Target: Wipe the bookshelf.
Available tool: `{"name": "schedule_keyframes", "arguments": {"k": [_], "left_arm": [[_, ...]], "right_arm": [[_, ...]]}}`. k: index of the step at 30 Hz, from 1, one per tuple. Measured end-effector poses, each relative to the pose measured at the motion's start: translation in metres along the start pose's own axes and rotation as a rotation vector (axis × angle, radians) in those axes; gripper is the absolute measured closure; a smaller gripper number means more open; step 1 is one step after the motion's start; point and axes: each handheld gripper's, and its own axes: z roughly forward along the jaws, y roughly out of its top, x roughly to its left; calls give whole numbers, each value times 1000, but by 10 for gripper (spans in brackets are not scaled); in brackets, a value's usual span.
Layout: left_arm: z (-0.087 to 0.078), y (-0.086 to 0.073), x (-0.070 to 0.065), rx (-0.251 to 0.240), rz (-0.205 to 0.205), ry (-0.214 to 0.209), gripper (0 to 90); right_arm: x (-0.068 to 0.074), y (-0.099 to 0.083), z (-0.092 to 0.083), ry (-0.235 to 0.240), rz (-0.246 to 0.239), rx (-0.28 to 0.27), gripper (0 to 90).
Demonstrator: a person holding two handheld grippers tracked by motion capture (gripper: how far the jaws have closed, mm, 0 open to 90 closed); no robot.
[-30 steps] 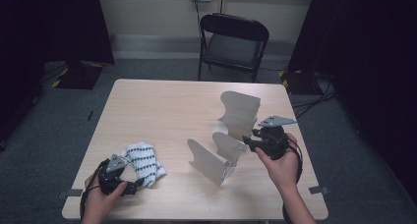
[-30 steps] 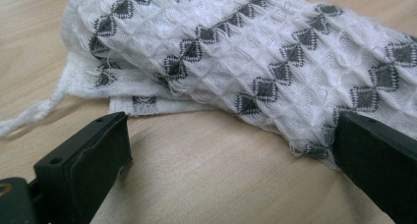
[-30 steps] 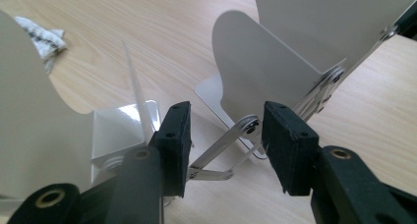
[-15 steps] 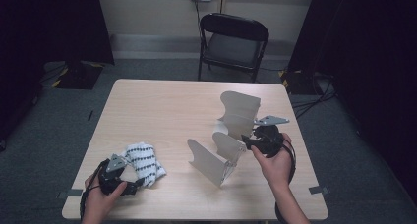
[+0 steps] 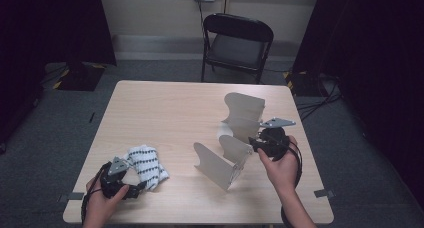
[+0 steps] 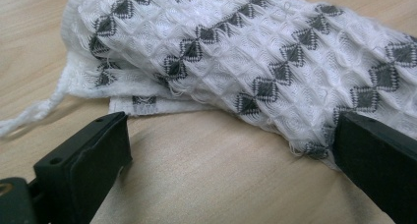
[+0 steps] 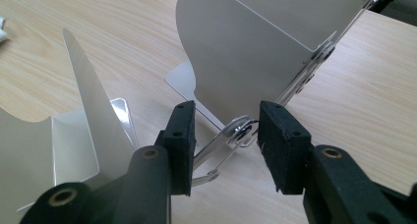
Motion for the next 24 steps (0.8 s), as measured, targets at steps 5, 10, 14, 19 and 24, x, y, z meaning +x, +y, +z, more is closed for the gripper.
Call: {"name": "schedule_keyframes", "arguments": {"k": [5, 10, 14, 19, 24], "left_arm": [[0, 0, 0, 0, -3, 0, 10], [0, 0, 0, 0, 0, -1, 10], [0, 0, 0, 0, -1, 0, 10], [0, 0, 0, -1, -2, 0, 10], [0, 0, 0, 0, 0, 0, 10]], "right_arm": [[0, 0, -1, -1, 7, 3, 610], [-1, 0, -1, -6, 10, 8, 624], [-2, 1, -2, -13, 5, 14, 635], [-4, 1, -3, -10, 8, 18, 654], [-5, 2, -3, -11, 1, 18, 671]]}}
